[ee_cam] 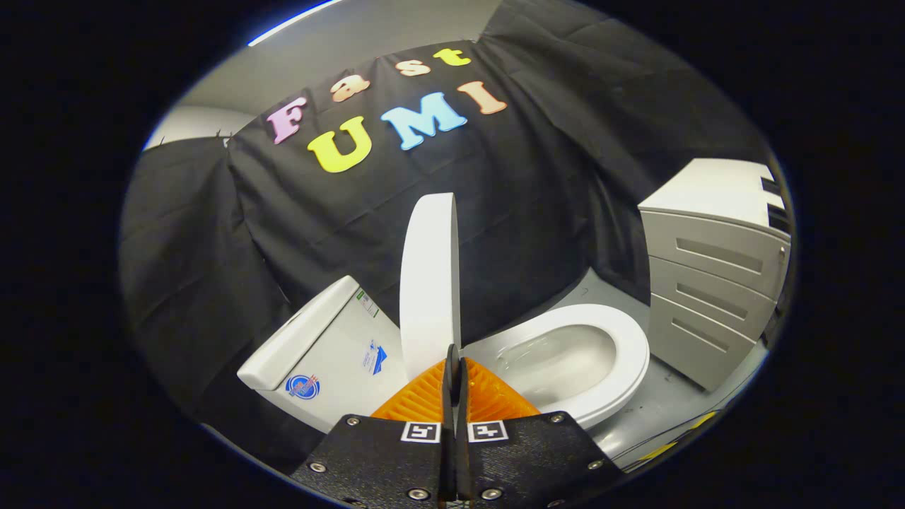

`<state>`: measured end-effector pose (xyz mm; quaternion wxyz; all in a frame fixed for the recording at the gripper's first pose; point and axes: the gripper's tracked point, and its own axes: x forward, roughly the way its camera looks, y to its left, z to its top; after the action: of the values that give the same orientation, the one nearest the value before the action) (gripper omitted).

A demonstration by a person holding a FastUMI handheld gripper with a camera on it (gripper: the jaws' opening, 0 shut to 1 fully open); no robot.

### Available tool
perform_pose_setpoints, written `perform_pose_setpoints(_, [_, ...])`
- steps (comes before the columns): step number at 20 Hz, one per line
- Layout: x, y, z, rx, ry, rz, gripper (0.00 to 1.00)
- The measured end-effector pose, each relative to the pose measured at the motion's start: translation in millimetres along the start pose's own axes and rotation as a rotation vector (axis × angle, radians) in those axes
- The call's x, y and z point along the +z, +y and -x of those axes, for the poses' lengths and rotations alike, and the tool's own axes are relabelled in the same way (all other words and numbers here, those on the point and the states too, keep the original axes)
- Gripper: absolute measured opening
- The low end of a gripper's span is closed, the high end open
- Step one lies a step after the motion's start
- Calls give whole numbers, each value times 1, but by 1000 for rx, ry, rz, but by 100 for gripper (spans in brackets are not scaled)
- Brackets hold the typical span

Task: Open the toilet lid.

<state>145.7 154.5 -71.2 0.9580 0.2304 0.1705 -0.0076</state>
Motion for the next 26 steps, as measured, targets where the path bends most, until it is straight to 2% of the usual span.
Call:
perform_pose_setpoints(10, [-10,72,-1,66,4,199,0])
perform_pose_setpoints(23, [-49,137,-12,184,45,248,0])
perform_pose_setpoints(26, [-54,148,-12,184,43,311,0])
